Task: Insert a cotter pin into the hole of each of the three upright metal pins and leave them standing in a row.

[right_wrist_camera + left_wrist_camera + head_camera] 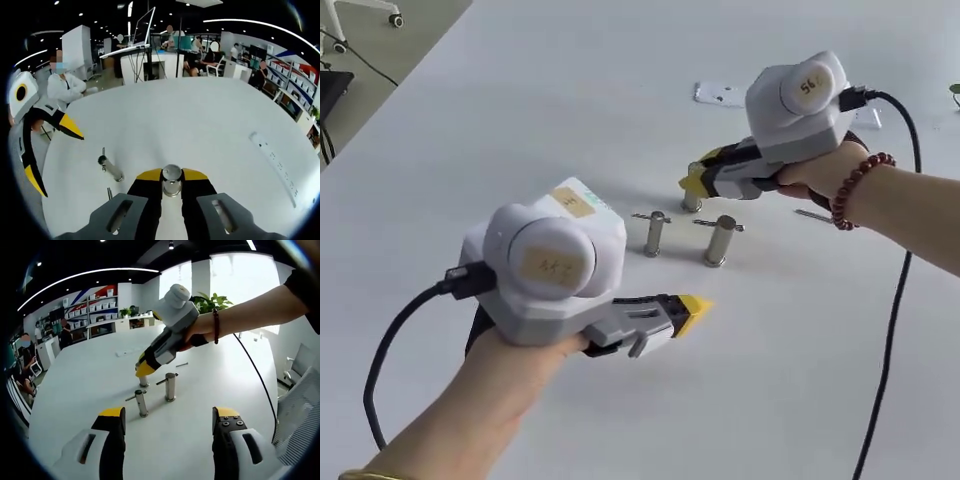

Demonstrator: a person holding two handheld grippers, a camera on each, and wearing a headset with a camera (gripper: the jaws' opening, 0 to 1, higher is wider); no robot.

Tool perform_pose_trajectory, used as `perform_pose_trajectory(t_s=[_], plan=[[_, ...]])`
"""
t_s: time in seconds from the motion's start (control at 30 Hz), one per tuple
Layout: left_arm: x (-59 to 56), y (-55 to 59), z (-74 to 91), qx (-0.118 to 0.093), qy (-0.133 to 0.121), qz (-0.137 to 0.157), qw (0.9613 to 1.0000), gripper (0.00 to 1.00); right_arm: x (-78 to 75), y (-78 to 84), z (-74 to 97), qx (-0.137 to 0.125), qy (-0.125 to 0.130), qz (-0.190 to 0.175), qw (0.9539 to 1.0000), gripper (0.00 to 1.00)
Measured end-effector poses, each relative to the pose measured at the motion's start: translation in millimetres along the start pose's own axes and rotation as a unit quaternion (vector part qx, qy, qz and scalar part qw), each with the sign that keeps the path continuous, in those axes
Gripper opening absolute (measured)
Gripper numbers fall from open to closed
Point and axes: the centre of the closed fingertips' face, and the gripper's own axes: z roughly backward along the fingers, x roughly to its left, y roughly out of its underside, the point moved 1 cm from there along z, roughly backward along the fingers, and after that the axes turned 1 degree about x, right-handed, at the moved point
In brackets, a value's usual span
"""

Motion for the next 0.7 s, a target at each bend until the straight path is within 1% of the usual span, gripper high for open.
perform_pose_trajectory(t_s=[0.1, 0.23, 0.33, 0.4, 0.47, 0.53, 0.6, 0.7], plan=[[0.3, 2.9, -0.2, 0.005, -0.001, -0.003, 1.0, 0.7, 0.2, 8.7, 8.7, 0.003, 0.003, -0.002, 1.0, 0.08], [-0.4, 3.4, -1.0, 0.005, 0.002, -0.004, 1.0, 0.7, 0.4, 19.7, 20.0, 0.01, 0.007, -0.004, 0.9999, 0.08], [-1.7, 0.1, -1.3, -0.004, 0.006, -0.005, 1.0, 0.71, 1.2, 28.3, 30.7, 0.012, 0.007, -0.008, 0.9999, 0.08], [-2.3, -0.9, -0.9, -0.008, 0.008, -0.007, 0.9999, 0.71, -2.6, 34.3, 37.1, 0.014, 0.007, -0.009, 0.9998, 0.08], [-1.5, -1.7, -0.3, -0.01, 0.006, -0.01, 0.9999, 0.7, -0.3, 38.3, 43.2, 0.015, 0.006, -0.009, 0.9998, 0.08], [-1.2, -2.6, 0.3, -0.015, 0.007, -0.007, 0.9998, 0.7, 2.5, 42.8, 50.0, 0.016, 0.004, -0.01, 0.9998, 0.08], [-1.9, -2.7, 0.1, -0.018, 0.009, -0.004, 0.9998, 0.7, 1.5, 49.2, 56.2, 0.018, 0.004, -0.01, 0.9998, 0.08], [-3.3, -1.3, -0.7, -0.018, 0.012, -0.001, 0.9998, 0.7, 6.8, 55.4, 63.7, 0.019, 0.004, -0.012, 0.9997, 0.08]])
